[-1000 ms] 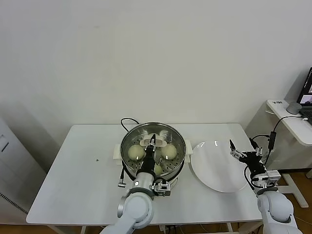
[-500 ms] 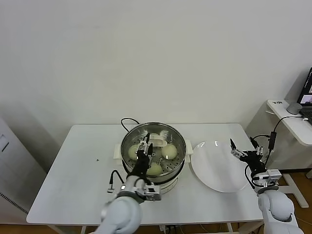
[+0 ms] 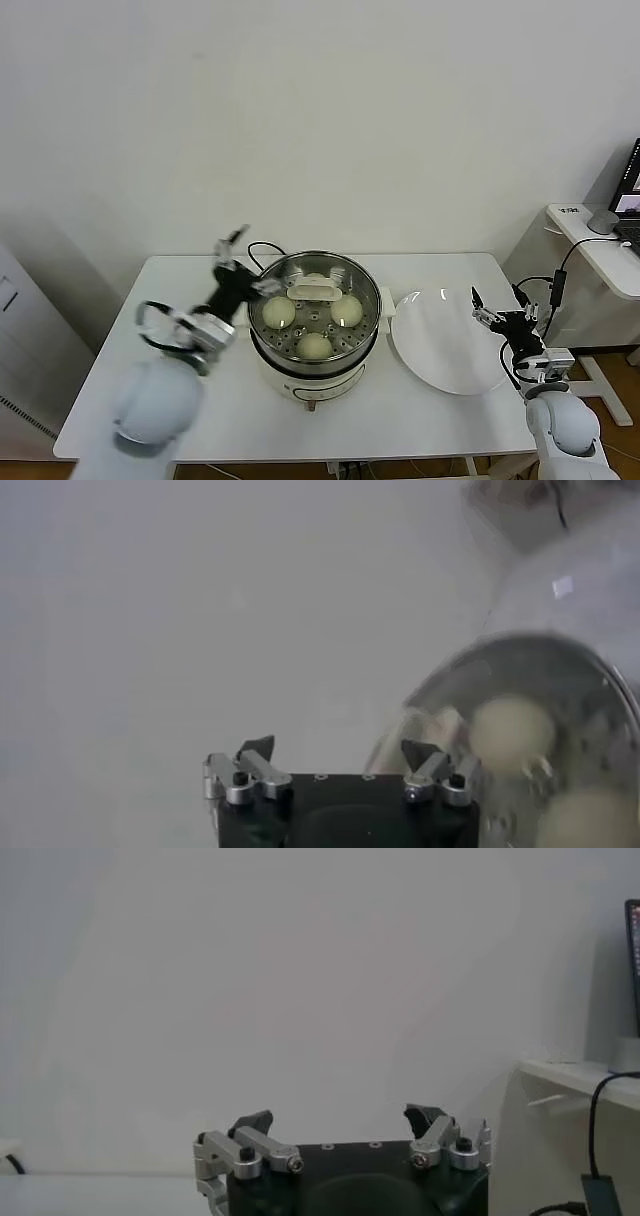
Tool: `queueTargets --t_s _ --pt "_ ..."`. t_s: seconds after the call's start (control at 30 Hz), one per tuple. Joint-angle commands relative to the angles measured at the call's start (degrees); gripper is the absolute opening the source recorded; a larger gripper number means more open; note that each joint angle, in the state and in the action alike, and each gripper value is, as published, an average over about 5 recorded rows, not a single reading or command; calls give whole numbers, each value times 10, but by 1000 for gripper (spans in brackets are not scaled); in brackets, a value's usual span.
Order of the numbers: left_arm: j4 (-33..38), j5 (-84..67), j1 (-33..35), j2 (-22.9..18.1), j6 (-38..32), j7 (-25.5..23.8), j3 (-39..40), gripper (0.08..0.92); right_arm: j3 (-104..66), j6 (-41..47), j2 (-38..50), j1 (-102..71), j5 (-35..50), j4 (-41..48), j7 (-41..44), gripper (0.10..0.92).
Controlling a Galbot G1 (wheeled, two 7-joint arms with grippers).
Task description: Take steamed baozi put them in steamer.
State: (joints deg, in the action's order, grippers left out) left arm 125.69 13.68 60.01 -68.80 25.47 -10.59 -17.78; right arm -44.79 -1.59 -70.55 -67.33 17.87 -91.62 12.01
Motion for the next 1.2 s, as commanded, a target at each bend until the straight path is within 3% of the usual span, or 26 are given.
queueTargets --t_s 0.03,0.27,0.53,1.2 --pt "-107 -454 42 68 -27 85 -247 823 6 1 -7 -4 1 -4 -13 823" --pt "-228 -420 79 80 -75 74 -238 823 13 1 -15 -6 8 -8 -12 823" --pt "-282 -381 75 67 -104 71 -195 823 16 1 -22 -8 9 -6 -12 823" --pt "-279 -398 81 50 -100 67 -173 823 28 18 -29 -15 -20 -9 -13 823"
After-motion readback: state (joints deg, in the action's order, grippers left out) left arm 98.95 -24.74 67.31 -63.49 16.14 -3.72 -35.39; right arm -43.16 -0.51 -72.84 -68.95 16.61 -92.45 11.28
